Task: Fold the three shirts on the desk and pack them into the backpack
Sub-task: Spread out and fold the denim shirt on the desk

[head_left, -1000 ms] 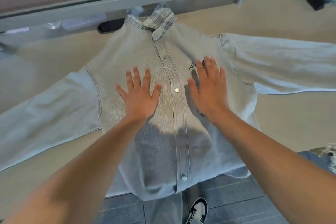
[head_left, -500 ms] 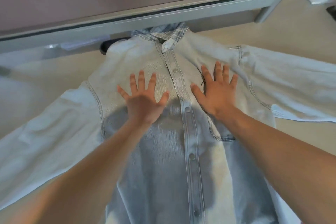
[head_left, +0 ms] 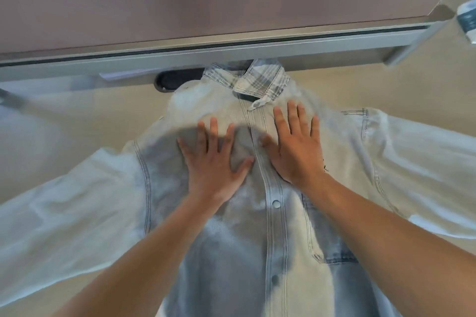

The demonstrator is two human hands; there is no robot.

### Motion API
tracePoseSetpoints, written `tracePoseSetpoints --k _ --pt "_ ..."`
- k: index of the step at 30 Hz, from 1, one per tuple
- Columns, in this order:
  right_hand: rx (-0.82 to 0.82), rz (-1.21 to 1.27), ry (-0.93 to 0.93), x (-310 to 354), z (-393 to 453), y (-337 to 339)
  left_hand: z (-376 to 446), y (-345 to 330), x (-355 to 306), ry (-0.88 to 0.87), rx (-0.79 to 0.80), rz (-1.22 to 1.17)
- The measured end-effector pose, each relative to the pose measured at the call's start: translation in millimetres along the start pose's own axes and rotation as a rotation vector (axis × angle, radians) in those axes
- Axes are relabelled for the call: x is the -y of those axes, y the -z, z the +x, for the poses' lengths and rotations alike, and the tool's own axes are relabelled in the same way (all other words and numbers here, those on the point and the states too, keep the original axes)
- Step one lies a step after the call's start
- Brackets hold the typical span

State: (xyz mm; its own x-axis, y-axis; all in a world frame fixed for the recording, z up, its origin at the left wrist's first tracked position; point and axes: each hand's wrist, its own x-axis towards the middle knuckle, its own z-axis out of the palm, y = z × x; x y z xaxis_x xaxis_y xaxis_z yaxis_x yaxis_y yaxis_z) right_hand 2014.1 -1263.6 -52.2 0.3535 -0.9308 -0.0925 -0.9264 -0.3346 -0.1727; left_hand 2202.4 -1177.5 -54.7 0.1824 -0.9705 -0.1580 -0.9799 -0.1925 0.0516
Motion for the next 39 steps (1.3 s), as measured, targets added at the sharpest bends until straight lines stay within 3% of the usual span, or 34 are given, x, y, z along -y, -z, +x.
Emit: tracePoseSetpoints --k 3,6,9,13,17,22,26,32,39 --pt "-0.113 0.005 0.123 -2 17 12 14 10 -4 0.019 -0.121 -0.101" --pt "-0.037 0.009 0.281 1 58 25 62 25 -1 -0.046 -0.209 -0.097" --pt "0.092 -0.056 0.194 3 88 15 97 20 1 -0.07 -0.139 -0.041" --pt "-0.061 -0.051 0.146 4 97 0 101 -2 2 -0.043 -0.166 -0.016" --pt "-0.082 -0.052 0.122 10 102 0 99 0 2 -0.062 -0.215 0.005" --pt "-0.235 0.165 0.211 18 98 16 95 2 1 -0.051 -0.222 -0.032" --pt "-0.16 0.145 0.235 31 96 15 90 1 3 -0.001 -0.28 -0.092" --pt "-0.13 0.079 0.26 32 99 17 93 1 3 -0.002 -0.237 -0.082" --pt "-0.271 0.276 0.106 46 111 15 94 1 3 -0.004 -0.214 -0.063"
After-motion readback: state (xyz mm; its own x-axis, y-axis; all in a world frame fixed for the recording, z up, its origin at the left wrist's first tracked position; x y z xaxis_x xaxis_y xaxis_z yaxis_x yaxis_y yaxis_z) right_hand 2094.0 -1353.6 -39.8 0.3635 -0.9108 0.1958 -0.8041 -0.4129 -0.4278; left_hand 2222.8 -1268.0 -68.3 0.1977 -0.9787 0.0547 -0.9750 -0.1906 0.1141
